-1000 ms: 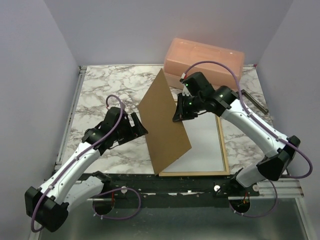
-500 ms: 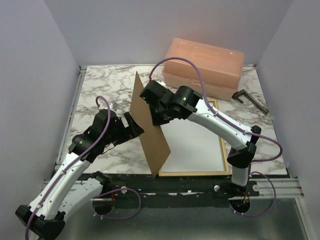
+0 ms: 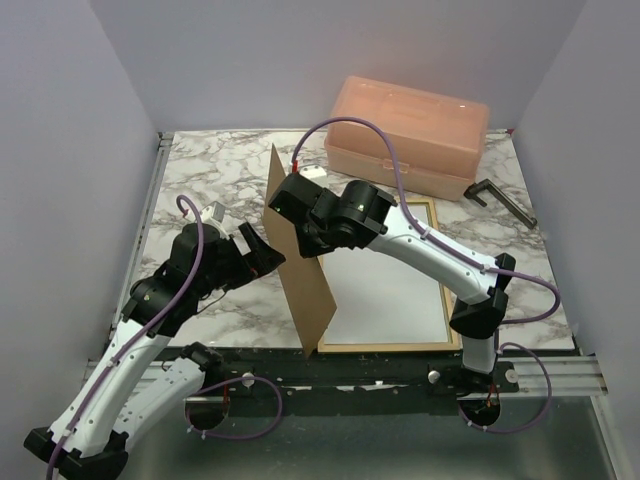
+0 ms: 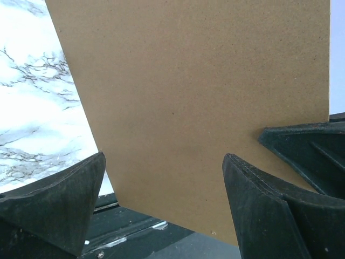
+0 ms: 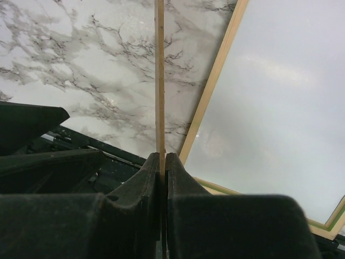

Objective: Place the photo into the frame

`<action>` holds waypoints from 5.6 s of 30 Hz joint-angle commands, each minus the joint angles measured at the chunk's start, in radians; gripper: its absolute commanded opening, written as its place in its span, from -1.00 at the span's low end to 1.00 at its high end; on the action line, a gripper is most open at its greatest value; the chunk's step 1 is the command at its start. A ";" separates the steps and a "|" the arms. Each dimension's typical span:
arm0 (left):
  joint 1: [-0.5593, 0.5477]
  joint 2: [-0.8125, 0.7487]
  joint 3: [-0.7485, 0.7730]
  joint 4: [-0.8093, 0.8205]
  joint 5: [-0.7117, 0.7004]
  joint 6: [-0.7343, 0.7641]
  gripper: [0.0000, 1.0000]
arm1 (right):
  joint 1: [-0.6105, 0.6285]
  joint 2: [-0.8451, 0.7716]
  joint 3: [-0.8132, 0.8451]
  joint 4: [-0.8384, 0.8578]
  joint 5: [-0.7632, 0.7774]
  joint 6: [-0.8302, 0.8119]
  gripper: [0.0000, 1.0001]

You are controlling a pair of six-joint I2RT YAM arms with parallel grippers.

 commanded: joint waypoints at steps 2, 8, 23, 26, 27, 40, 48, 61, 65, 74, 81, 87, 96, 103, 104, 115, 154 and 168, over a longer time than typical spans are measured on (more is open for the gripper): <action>-0.003 -0.007 0.035 -0.005 0.012 -0.015 0.84 | 0.012 0.008 0.039 -0.065 0.080 0.002 -0.98; -0.003 0.000 0.029 -0.012 0.004 -0.017 0.84 | 0.012 0.009 0.030 -0.066 0.106 -0.006 -0.99; -0.003 0.020 0.023 -0.024 -0.017 -0.025 0.85 | 0.010 -0.028 0.016 -0.067 0.199 -0.031 -0.98; -0.003 0.017 0.023 -0.019 -0.015 -0.026 0.85 | 0.010 -0.007 0.038 -0.065 0.180 -0.051 -0.90; -0.003 0.014 0.024 -0.017 -0.014 -0.026 0.85 | 0.010 0.002 0.051 -0.065 0.165 -0.059 -0.86; 0.000 -0.015 0.019 0.020 0.016 -0.027 0.93 | 0.010 -0.100 -0.085 0.216 -0.113 -0.154 0.33; 0.019 -0.085 -0.054 0.220 0.161 -0.055 0.97 | 0.010 -0.223 -0.249 0.410 -0.243 -0.160 0.39; 0.031 -0.085 -0.102 0.329 0.253 -0.081 0.97 | -0.017 -0.299 -0.413 0.580 -0.445 -0.124 0.50; 0.031 -0.081 -0.100 0.330 0.260 -0.081 0.97 | -0.058 -0.353 -0.484 0.630 -0.484 -0.100 0.50; 0.039 -0.135 -0.092 0.333 0.247 -0.085 0.97 | -0.148 -0.450 -0.638 0.736 -0.575 -0.051 0.54; 0.042 -0.143 -0.074 0.317 0.252 -0.076 0.97 | -0.169 -0.462 -0.684 0.797 -0.673 -0.022 0.55; 0.044 -0.157 -0.075 0.327 0.256 -0.083 0.97 | -0.170 -0.453 -0.719 0.852 -0.743 -0.002 0.56; 0.047 -0.141 -0.077 0.307 0.256 -0.078 0.97 | -0.184 -0.466 -0.747 0.880 -0.766 0.018 0.57; 0.050 -0.126 -0.040 0.215 0.224 -0.045 0.90 | -0.207 -0.486 -0.776 0.872 -0.740 0.021 0.56; 0.050 -0.120 -0.021 0.168 0.201 -0.033 0.87 | -0.211 -0.490 -0.782 0.866 -0.733 0.019 0.56; 0.051 -0.064 0.110 -0.104 0.062 0.035 0.52 | -0.239 -0.499 -0.827 0.850 -0.692 0.009 0.55; 0.052 -0.150 0.168 -0.210 -0.123 0.030 -1.00 | -0.371 -0.429 -1.167 0.854 -0.568 -0.066 0.86; 0.051 -0.353 0.216 -0.080 -0.114 0.019 -1.00 | -0.372 -0.224 -1.183 0.962 -0.646 -0.060 0.40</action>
